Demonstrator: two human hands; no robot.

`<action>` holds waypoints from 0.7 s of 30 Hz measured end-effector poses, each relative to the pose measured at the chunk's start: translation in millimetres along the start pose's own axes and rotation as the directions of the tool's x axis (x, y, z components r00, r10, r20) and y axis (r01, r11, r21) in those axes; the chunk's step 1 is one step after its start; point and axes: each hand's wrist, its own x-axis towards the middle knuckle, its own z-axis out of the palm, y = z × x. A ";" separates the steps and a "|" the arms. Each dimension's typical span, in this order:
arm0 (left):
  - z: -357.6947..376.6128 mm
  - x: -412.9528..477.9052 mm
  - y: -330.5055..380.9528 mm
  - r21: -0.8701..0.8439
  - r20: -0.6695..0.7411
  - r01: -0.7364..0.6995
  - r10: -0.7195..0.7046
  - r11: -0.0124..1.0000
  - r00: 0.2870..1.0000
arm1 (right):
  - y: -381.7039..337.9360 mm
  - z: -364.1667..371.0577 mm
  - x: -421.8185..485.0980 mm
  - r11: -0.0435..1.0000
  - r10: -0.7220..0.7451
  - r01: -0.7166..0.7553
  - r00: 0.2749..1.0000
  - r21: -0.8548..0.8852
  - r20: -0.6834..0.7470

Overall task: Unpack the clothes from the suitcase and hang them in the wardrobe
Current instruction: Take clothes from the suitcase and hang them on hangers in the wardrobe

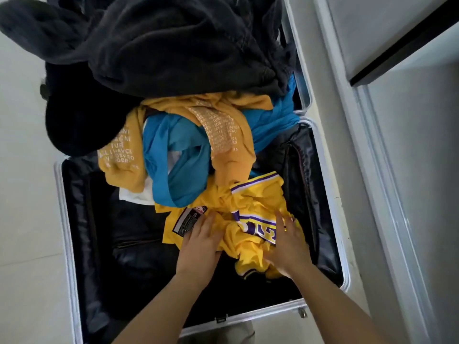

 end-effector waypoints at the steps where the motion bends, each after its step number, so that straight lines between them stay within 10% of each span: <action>1: 5.3 2.7 -1.2 -0.011 0.017 0.014 -0.014 1.000 1.000 | 0.6 7.6 2.0 1.000 -0.004 0.003 0.999 -0.029 -0.032; 4: 2.1 -5.7 3.6 -0.363 0.135 0.181 -0.141 0.914 0.981 | -3.4 11.5 -5.7 1.000 -0.004 0.005 0.998 0.019 -0.069; 7: -32.0 -27.2 19.2 -0.697 0.282 0.435 -0.340 0.570 0.897 | -4.6 -5.5 -32.1 0.941 0.064 -0.031 0.994 0.337 -0.087; 12: -131.9 -73.7 58.7 -0.874 0.394 0.482 -0.496 0.058 0.774 | -18.2 -101.0 -111.0 0.519 0.142 -0.039 0.989 0.854 -0.041; 21: -337.6 -198.1 145.7 -0.911 0.364 0.410 -0.556 -0.046 0.747 | -44.0 -288.2 -304.0 0.119 0.131 -0.134 0.984 0.984 0.118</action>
